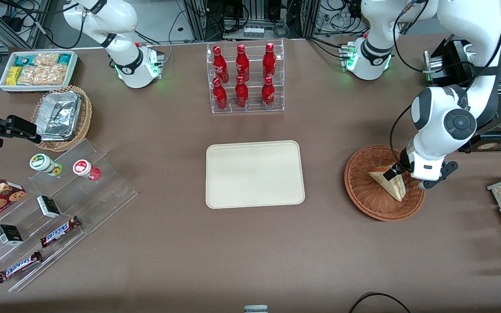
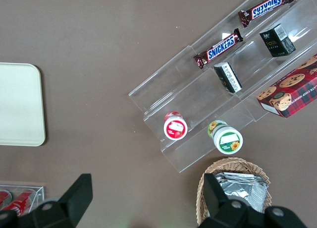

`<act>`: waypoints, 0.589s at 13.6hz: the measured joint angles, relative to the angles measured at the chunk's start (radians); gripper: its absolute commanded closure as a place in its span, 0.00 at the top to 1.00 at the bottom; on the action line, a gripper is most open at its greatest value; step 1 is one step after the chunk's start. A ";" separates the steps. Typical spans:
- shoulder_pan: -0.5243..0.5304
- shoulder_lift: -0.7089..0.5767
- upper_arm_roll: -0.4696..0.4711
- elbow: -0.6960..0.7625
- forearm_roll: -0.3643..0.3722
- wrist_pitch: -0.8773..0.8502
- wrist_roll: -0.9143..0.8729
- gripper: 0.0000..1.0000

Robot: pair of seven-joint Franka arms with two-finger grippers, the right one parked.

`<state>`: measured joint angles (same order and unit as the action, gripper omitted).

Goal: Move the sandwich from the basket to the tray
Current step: 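Lower the open left gripper onto the wrapped sandwich in the basket, then close the left gripper on the sandwich and lift it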

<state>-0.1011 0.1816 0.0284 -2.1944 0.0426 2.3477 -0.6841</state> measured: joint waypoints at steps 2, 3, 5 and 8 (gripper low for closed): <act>0.000 0.017 0.000 -0.001 0.000 0.009 0.000 1.00; 0.000 0.026 0.000 -0.002 0.000 0.015 0.000 1.00; 0.000 0.042 0.001 -0.008 0.000 0.036 0.000 1.00; 0.001 0.065 0.003 -0.018 0.000 0.061 -0.001 0.96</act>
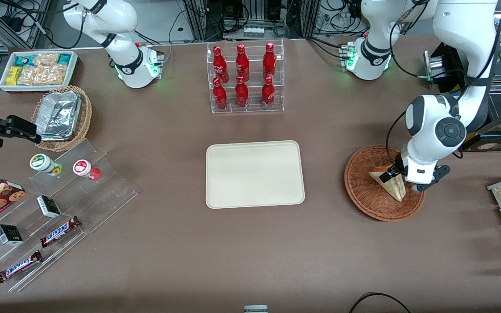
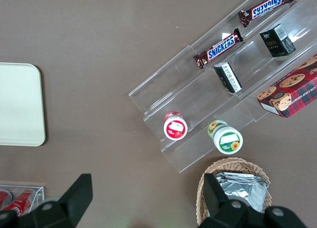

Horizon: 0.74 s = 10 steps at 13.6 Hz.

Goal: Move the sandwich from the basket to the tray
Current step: 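Close the left gripper on the sandwich and lift it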

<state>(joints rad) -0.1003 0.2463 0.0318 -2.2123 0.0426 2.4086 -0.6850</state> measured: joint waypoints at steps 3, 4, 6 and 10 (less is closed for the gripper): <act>0.015 0.014 0.005 -0.001 0.000 0.005 -0.002 0.11; 0.017 0.014 0.006 -0.003 0.000 0.005 -0.002 0.00; 0.017 0.014 0.006 -0.004 0.000 0.005 -0.002 0.00; 0.016 0.013 0.006 -0.004 -0.001 0.005 -0.027 0.00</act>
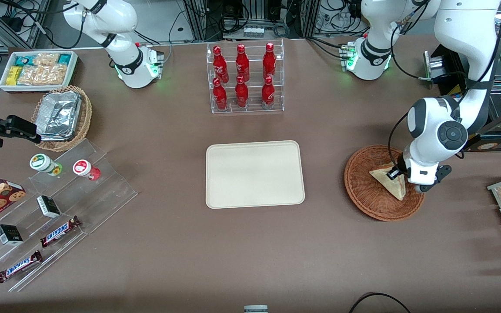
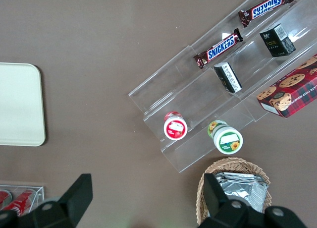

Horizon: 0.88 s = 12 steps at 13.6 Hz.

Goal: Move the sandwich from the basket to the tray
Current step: 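Close the left gripper on the sandwich and lift it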

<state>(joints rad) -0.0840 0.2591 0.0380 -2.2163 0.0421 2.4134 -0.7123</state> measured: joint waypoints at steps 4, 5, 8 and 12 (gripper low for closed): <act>-0.003 -0.011 -0.003 0.045 0.000 -0.097 -0.008 0.00; -0.006 -0.017 -0.004 0.070 0.000 -0.134 -0.008 0.00; -0.029 -0.039 -0.010 0.145 0.001 -0.241 -0.007 0.00; -0.111 -0.045 -0.016 0.253 0.002 -0.364 0.031 0.00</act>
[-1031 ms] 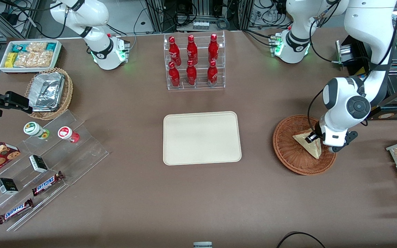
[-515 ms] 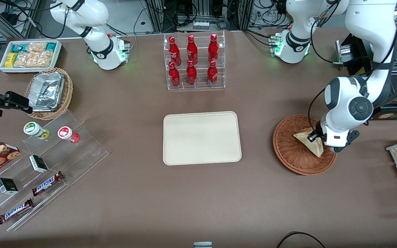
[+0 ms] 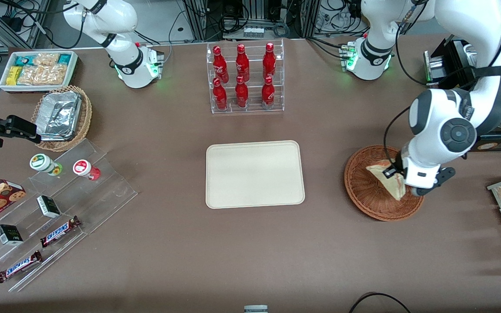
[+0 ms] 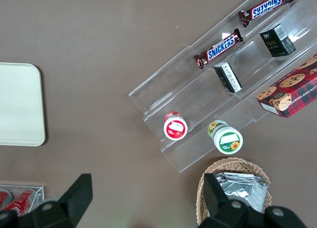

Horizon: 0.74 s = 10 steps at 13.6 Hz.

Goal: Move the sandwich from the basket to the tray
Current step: 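Close the left gripper on the sandwich and lift it, then carry the sandwich with the left gripper over the cream tray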

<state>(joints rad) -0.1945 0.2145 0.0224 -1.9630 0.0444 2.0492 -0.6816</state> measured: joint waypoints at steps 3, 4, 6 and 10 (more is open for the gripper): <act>-0.102 0.002 -0.003 0.035 0.000 -0.022 0.020 0.00; -0.142 0.006 -0.004 0.042 0.000 -0.022 0.020 0.00; -0.224 0.025 -0.005 0.068 0.000 -0.022 0.020 0.00; -0.398 0.138 -0.008 0.198 -0.001 -0.022 -0.009 0.00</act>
<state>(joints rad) -0.5921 0.3525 0.0148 -1.7654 0.0438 2.0274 -0.6908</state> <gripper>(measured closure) 0.846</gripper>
